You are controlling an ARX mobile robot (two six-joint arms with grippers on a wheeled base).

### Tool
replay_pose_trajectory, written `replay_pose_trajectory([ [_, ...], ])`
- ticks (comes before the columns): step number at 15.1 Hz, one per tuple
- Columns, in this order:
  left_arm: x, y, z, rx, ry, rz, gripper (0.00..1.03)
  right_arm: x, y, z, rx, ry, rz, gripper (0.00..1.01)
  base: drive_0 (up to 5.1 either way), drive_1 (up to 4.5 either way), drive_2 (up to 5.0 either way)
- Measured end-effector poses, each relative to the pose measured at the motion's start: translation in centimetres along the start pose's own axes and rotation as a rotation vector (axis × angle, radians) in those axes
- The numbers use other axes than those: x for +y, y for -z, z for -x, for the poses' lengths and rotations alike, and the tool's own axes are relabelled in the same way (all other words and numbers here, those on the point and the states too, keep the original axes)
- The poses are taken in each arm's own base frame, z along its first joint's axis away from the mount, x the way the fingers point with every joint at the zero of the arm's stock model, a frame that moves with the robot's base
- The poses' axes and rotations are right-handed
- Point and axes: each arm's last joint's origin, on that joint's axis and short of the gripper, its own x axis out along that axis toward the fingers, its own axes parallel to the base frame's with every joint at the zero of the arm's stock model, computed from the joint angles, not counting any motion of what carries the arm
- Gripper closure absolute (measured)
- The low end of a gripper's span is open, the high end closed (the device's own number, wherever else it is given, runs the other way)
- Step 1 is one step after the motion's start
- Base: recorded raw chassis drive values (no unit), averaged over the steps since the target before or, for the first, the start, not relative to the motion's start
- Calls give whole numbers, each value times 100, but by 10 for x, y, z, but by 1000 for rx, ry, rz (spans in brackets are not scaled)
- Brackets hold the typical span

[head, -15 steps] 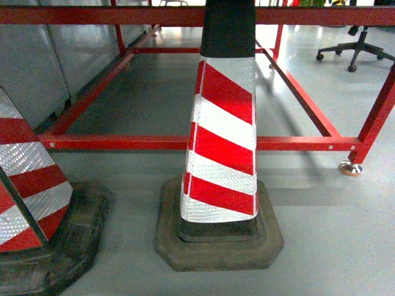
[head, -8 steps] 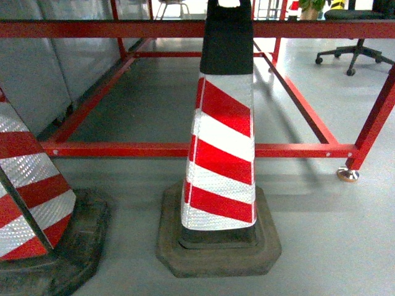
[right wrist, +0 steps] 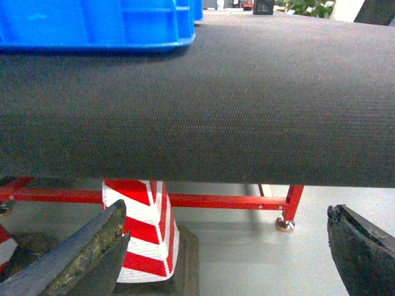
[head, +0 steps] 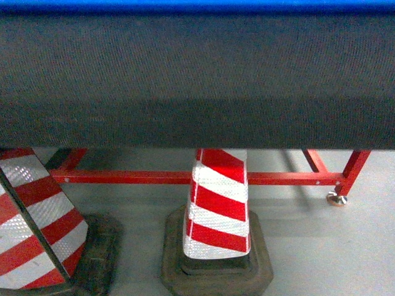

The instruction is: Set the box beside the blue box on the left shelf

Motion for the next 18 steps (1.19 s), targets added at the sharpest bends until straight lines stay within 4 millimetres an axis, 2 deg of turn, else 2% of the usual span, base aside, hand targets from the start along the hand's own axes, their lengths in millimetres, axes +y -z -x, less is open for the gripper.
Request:
replay_pose_trajectory([
  [18, 0, 0, 0, -3, 0, 0, 5, 0, 0, 0, -2, 1, 0, 3, 0, 0, 0],
])
